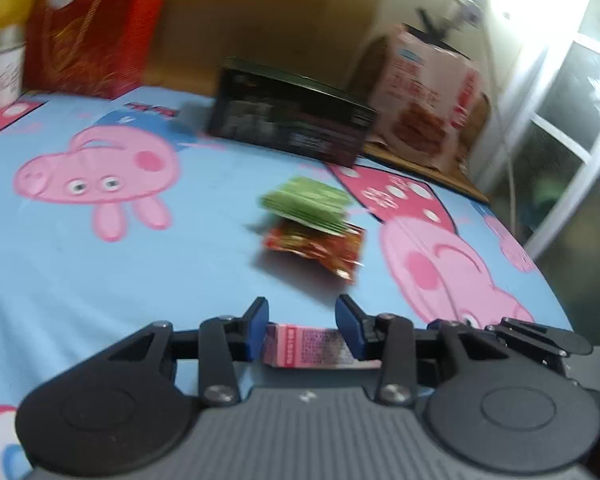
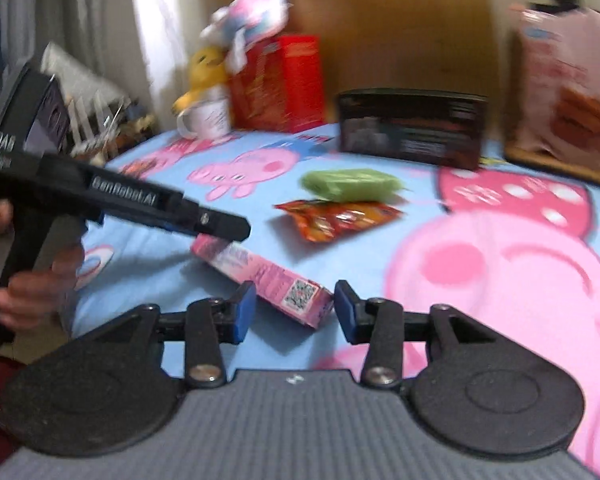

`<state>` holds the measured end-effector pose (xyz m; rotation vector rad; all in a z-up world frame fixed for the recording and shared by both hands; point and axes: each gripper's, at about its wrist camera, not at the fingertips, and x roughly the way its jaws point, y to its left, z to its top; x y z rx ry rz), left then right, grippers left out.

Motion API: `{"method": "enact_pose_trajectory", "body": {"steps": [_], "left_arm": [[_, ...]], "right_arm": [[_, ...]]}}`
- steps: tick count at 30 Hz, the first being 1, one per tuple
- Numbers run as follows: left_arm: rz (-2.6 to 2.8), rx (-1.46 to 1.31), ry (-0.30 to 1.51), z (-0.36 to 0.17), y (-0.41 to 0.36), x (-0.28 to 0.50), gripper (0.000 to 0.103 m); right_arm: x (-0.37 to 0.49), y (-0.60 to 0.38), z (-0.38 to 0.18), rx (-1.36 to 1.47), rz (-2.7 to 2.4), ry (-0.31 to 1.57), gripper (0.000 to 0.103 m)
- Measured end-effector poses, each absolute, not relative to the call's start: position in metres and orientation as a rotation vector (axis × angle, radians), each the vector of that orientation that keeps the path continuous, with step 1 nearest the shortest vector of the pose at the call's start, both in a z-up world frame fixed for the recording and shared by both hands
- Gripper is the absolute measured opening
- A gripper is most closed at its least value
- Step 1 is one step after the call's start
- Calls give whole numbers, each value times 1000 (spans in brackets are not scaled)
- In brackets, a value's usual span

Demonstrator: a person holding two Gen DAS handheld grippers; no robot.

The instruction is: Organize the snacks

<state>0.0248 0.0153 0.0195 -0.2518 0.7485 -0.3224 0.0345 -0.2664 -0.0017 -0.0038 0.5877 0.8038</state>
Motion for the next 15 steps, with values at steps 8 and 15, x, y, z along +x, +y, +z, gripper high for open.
{"method": "enact_pose_trajectory", "body": {"steps": [8,15], "left_arm": [[-305,-215,772,19,-2,23,43],[-238,-237,789,19,17,23,44]], "right_arm": [[17,-287,-12,118,719,557,50],[14,-308,4,150,612,417,79]]}}
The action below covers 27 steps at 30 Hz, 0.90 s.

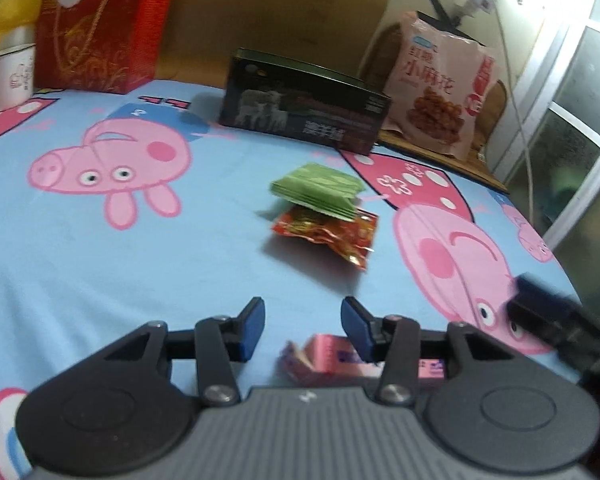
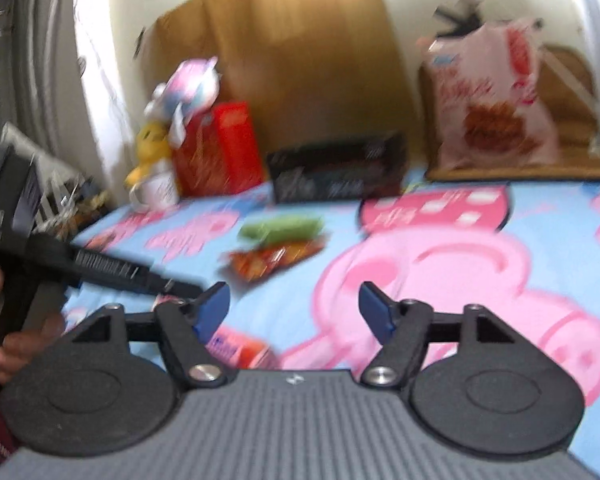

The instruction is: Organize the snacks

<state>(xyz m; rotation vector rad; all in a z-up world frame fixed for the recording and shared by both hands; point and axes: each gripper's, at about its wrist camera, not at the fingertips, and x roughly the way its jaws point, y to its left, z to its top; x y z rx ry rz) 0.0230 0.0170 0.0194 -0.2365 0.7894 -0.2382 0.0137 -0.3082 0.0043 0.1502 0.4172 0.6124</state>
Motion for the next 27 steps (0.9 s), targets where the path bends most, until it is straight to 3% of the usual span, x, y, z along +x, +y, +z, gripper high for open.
{"method": "enact_pose_trajectory", "body": {"steps": [1,3,12,20,22,23,27], "left_arm": [[-230,-238,787,20,20,23,45],[-218,-241,782,21,25,23,46],[-146,-183,758,18,41,24,47],[-136,-101,744,17,45,21,47],[-169,-80,754,20,48,20,47],[-204,-64,759,22,51,18,47],[-316,-25,764,36,65,11,47]], "right_arm": [[14,-313,9,157,587,390,82],[13,-324,20,160,530,331,100],[-7,-357,47,8,424,175,103],[0,-369,35,-4,435,376,103],[-3,-369,35,-124,396,410,94],[-6,-368,39,-218,398,424,85],[-24,-371,68,-661,407,448,69]]}}
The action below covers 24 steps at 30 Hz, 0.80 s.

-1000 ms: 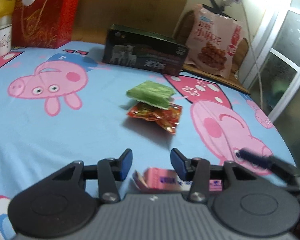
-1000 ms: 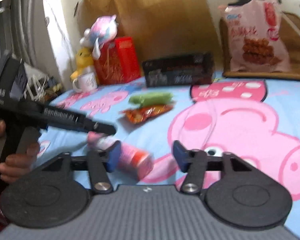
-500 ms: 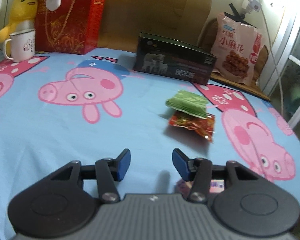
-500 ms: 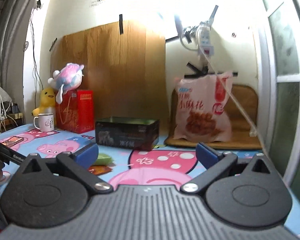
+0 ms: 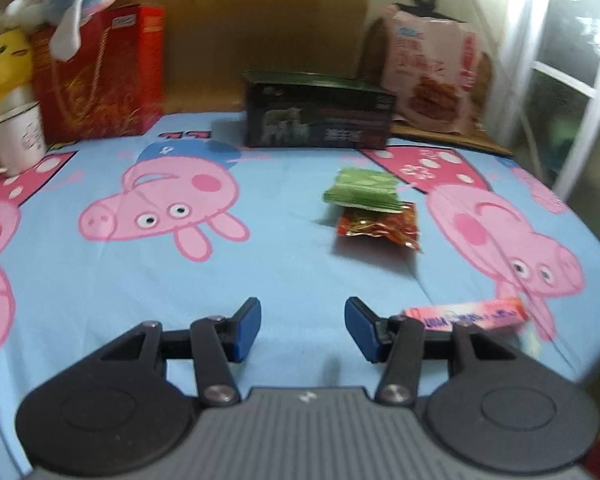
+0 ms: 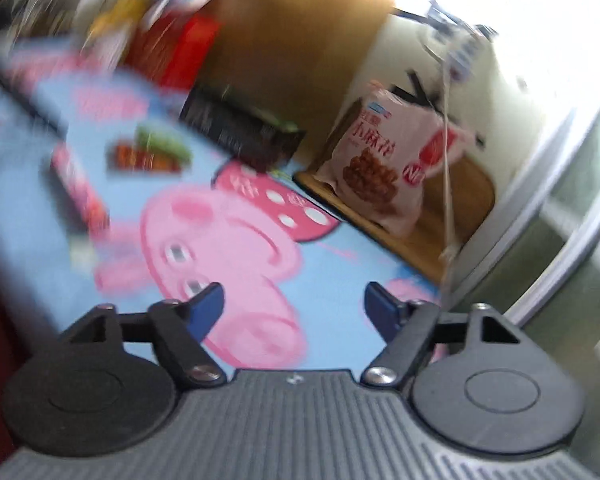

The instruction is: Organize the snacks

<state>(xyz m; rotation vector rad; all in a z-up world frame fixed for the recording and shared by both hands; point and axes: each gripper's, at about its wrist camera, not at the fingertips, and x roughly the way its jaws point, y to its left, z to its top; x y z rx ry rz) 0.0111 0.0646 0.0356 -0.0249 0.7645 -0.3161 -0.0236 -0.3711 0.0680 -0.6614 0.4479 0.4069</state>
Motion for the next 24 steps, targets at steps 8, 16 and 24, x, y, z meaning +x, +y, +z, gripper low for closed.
{"method": "enact_pose_trajectory", "body": {"steps": [8,16,24], "left_arm": [[-535,-84,771,40,53,4,44],[-618,-97,846,32,43,14,44],[-619,-98,868,21,25,19,34]], "right_arm": [[-7,-342,46,-493,680,557,35],[24,-299,2,-423,867,590,32],[33,-275,-4,-368,925,601,32]]}}
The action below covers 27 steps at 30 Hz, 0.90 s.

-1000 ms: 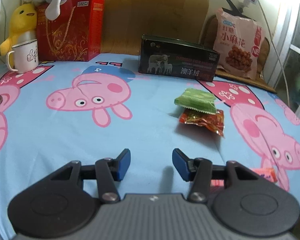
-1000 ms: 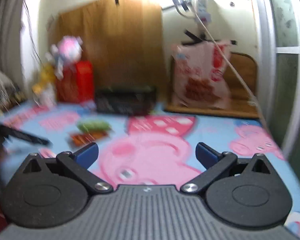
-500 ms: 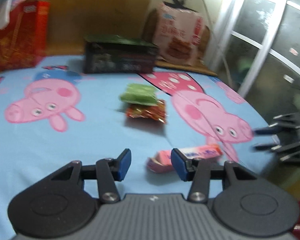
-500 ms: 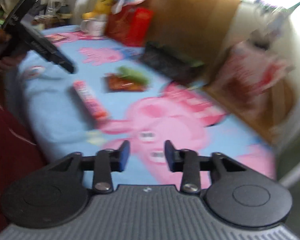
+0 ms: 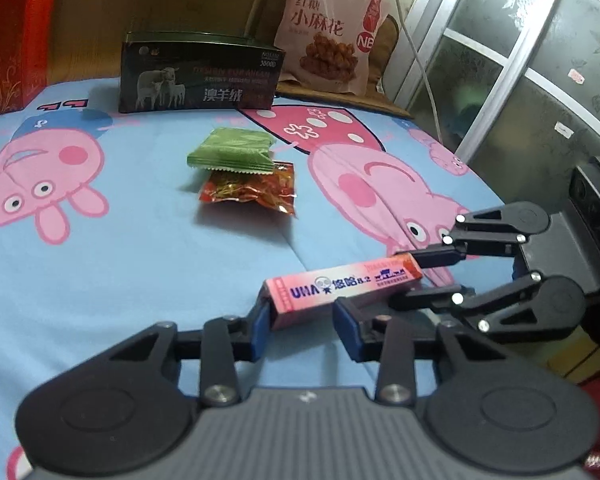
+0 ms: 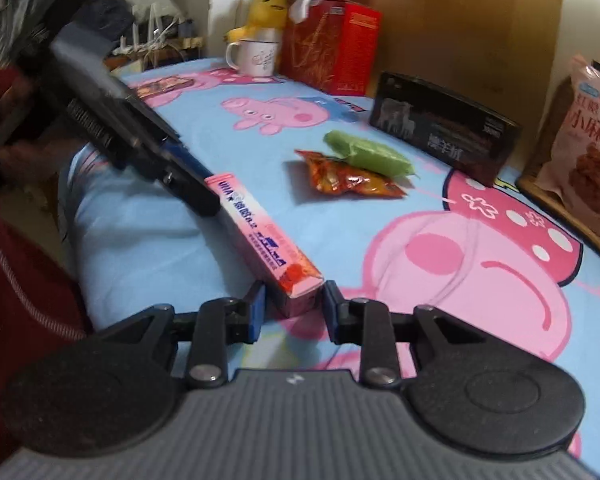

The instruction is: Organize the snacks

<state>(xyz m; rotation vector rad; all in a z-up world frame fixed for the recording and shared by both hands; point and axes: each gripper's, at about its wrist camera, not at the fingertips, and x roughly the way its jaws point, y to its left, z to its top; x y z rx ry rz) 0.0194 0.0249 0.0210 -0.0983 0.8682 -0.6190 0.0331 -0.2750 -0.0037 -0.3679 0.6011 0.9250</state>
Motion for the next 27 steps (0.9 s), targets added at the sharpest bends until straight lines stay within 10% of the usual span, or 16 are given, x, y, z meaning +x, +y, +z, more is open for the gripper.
{"method": "enact_pose_trajectory", "body": {"steps": [15,27], "left_arm": [[-462,-72,530,120,33,158,36],[-348,-110,608,87,32,291,35]], "right_arm": [[152,-242,63,-280,751,359,33],[278,-203,49,-348,669,413,37]]}}
